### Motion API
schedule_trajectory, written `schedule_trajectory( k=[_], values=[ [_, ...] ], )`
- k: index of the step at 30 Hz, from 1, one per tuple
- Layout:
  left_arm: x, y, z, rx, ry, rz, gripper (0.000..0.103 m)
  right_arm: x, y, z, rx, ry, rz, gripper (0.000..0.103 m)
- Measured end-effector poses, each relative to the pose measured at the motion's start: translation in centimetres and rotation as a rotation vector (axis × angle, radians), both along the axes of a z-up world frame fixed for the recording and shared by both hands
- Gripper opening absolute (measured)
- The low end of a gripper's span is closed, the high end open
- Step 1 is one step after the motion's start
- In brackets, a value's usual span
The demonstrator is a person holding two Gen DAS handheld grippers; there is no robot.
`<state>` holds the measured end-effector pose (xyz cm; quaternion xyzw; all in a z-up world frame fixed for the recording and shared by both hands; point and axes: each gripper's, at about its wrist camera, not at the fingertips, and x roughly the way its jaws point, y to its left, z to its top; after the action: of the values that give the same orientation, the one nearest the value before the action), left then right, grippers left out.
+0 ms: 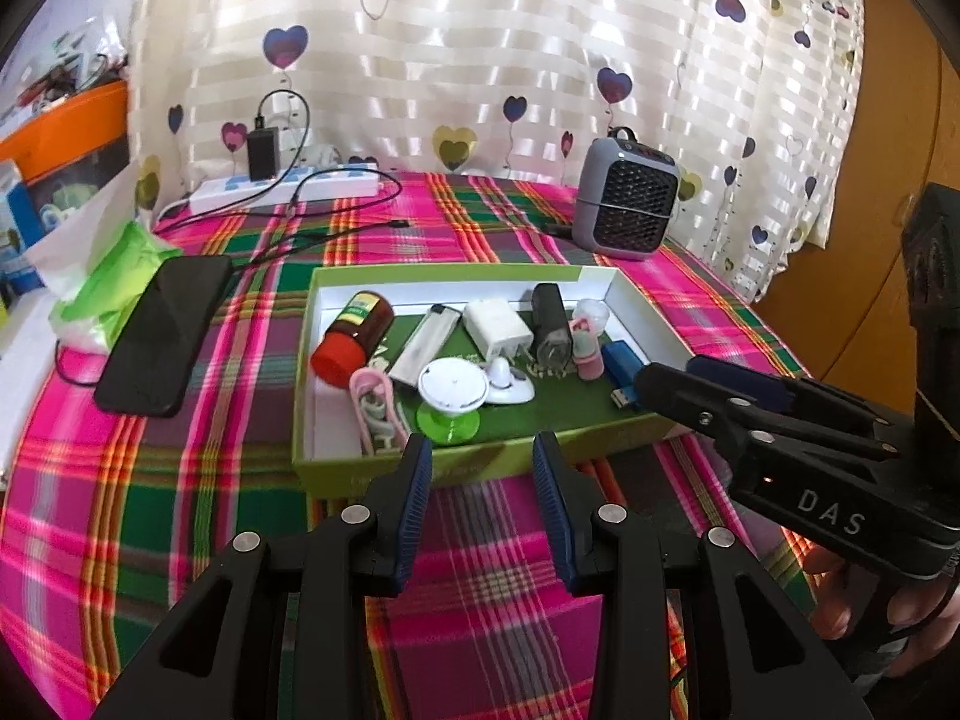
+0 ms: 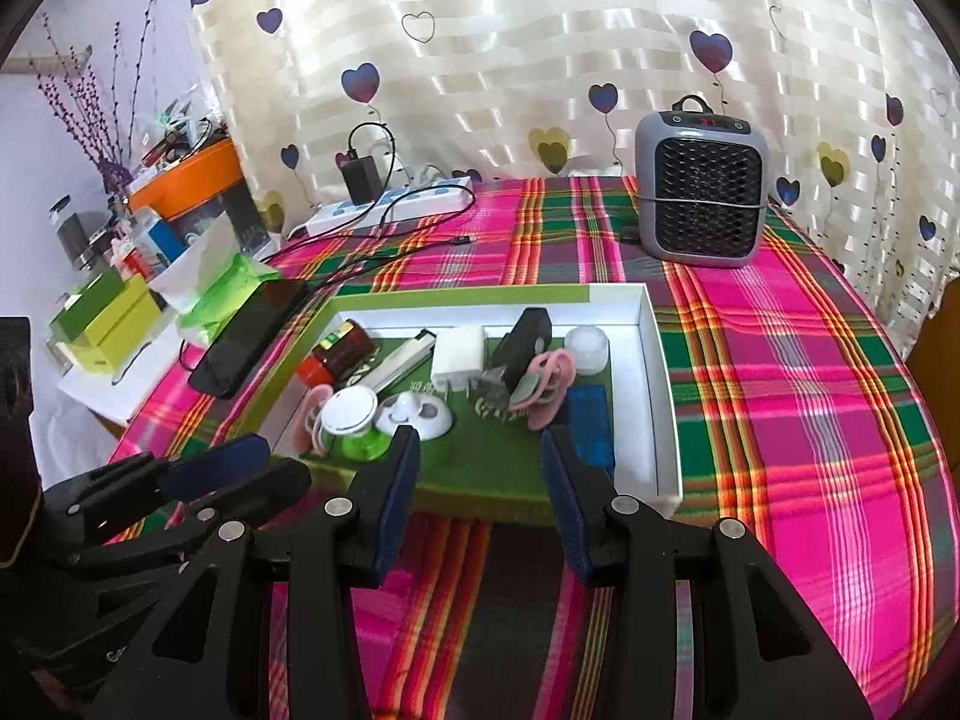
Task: Organize rigid objects
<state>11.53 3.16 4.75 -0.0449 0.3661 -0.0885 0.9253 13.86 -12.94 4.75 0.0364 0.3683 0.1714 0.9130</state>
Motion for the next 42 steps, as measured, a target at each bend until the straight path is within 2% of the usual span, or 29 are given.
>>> schedule_trajectory(
  k=[8,14,19,24,31,42],
  values=[
    [-1.7,0.2,-1.0,0.020,0.024,0.027,0.034,-2.0,-0.3,-0.7,-0.023,0.007,-0.018,0.043],
    [-2.7,-0.1,-2.2,0.046,0.059,0.047,0.034,-3.4,-0.3,-2.2,-0.078,0.042,-0.032,0.043],
    [-3.5,-0.2,-2.2,0.069,0.049,0.084,0.034,-4.3,-0.2,-3.2,-0.135,0.069,-0.048,0.043],
    [-3.7,-0.8,-3.3,0.127,0.105,0.108,0.034,-5.0,-0.4,-3.9,-0.169,0.086,-0.065,0.043],
    [-4.3,-0.9,-3.8,0.128,0.134,0.132,0.034,-5.6,-0.6,-4.5,-0.193,0.110,-0.077,0.043],
    [-5.0,-2.2,-4.2,0.176,0.117,0.147,0.034,-6.2,-0.9,-4.5,-0.216,0.107,-0.108,0.044]
  ],
)
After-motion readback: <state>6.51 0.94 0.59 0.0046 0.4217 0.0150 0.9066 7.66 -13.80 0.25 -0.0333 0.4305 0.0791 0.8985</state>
